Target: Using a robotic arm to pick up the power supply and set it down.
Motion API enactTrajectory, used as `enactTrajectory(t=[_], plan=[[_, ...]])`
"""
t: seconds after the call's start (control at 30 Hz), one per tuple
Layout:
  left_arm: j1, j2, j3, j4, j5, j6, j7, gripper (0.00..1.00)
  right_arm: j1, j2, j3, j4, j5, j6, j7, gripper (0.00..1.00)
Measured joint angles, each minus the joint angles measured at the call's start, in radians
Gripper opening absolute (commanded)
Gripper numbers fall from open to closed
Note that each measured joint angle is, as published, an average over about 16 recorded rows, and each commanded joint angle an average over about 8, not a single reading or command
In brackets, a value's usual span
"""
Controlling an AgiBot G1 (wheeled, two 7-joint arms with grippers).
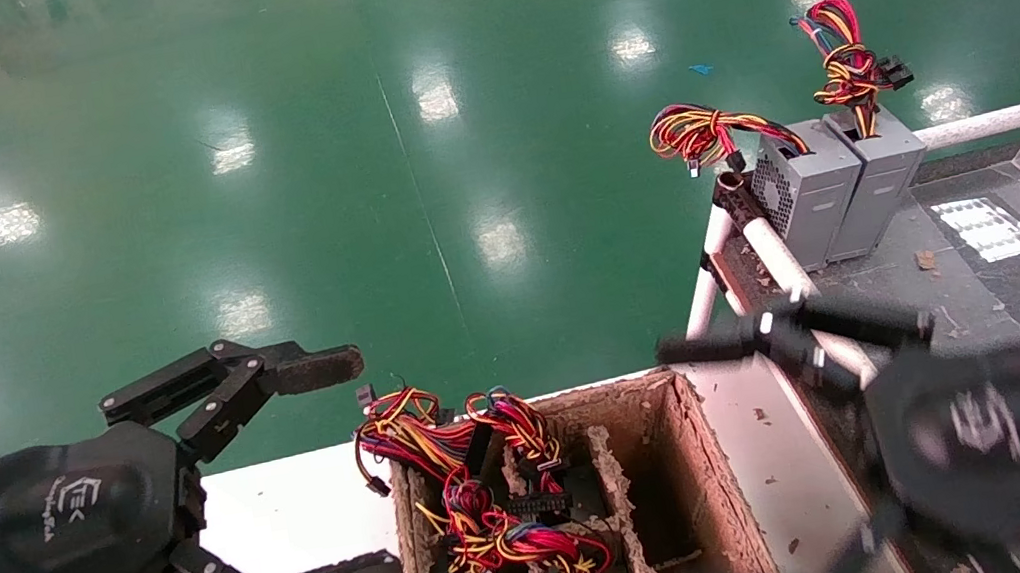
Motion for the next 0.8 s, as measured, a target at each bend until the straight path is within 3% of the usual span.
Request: enactTrajectory(t=[0.8], plan=[[0.000,0.000,0.000,0.000,0.000,0.000,0.000,1.00,-0.011,0.004,0.002,0.015,0.010,-0.005,0.007,1.00]])
